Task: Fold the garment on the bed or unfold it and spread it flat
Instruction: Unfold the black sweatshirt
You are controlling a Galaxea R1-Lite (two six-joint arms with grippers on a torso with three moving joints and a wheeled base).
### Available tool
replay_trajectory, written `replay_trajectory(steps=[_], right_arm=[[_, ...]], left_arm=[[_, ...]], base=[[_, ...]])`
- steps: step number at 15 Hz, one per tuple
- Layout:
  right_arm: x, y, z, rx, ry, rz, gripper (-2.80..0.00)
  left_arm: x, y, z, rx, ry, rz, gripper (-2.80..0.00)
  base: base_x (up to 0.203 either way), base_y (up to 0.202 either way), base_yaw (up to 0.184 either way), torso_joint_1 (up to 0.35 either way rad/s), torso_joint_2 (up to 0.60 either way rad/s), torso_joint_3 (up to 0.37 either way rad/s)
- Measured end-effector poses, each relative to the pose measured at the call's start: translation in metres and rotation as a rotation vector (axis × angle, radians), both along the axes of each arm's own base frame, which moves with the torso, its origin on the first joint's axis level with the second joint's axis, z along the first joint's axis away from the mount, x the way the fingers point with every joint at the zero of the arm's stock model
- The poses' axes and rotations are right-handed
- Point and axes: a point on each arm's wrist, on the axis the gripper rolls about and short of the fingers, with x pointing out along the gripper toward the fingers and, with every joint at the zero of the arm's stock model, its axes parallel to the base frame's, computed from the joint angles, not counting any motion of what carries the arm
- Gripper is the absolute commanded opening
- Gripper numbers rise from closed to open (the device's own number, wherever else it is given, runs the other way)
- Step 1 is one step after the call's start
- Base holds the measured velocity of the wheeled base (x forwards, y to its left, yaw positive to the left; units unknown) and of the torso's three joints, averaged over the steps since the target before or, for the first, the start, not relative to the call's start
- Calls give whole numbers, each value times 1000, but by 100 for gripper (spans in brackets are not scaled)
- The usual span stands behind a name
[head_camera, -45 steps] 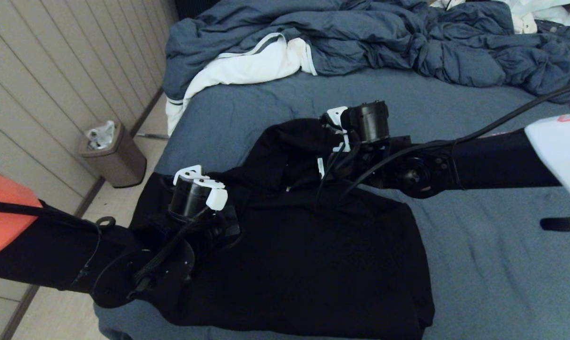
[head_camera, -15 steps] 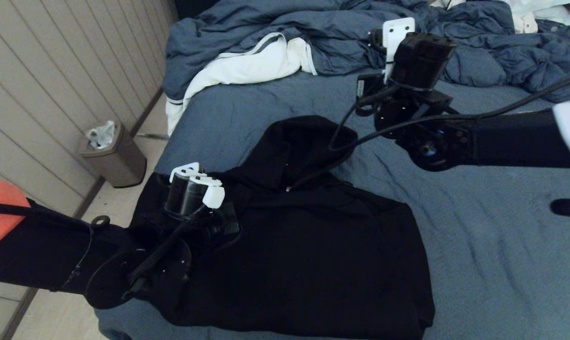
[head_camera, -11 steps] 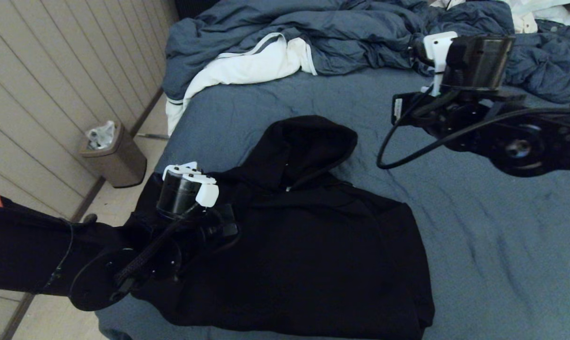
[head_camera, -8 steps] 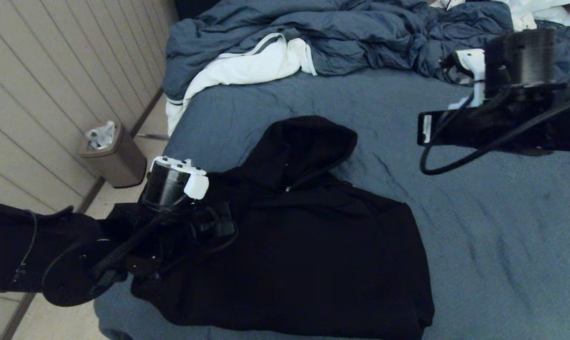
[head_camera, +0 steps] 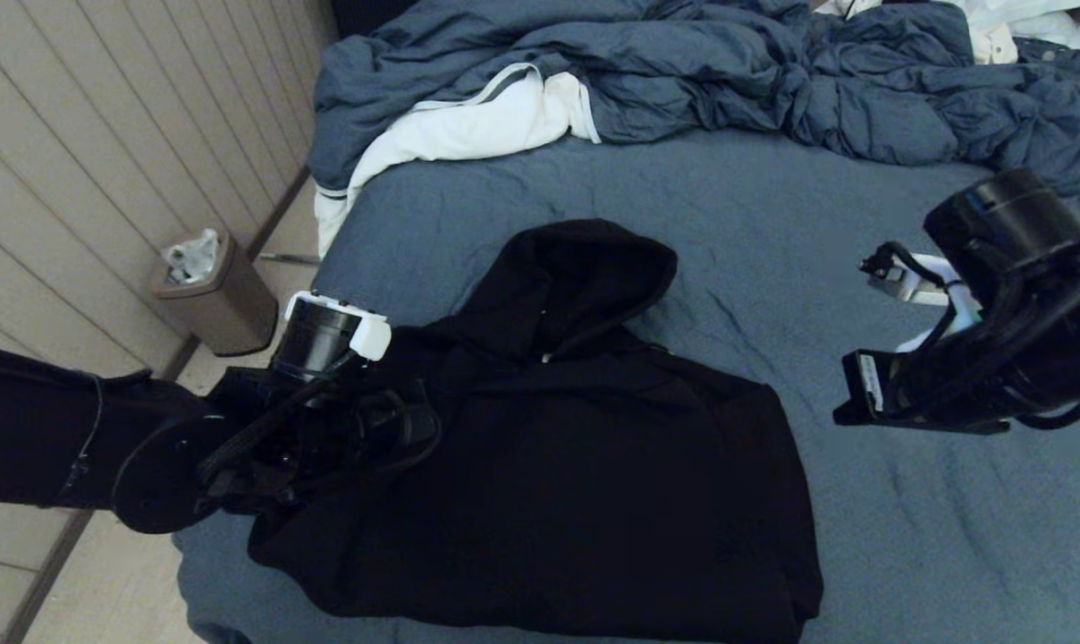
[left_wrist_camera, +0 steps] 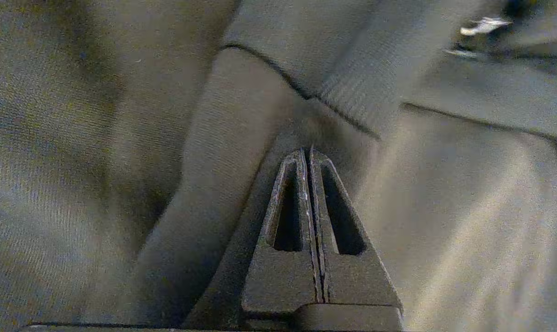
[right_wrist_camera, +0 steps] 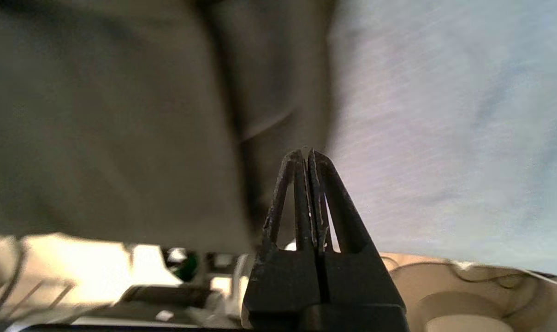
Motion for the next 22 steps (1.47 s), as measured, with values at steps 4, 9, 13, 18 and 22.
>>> replay_trajectory(steps=[4,9,13,18,22], right_arm=[[2,20,-5,20,23,71,-280],[7,37,-1,42,-35,130,-280],[18,62,8,81,-158,201,-280],[40,112,0,92,-166,319,-280],[57,131,-14,87,-140,346,-280]], left_arm=[[4,-1,-7,7,20,5,-280],[-2,3,6,-9,-10,8,-280],[-3,4,13,-20,-37,20,-280],[0,7,20,1,-85,98,-280],[-2,16,32,-9,-120,128,-280]], base=[[0,0,0,0,0,0],[0,0,0,0,0,0],[0,0,0,0,0,0],[0,0,0,0,0,0],[0,0,0,0,0,0]])
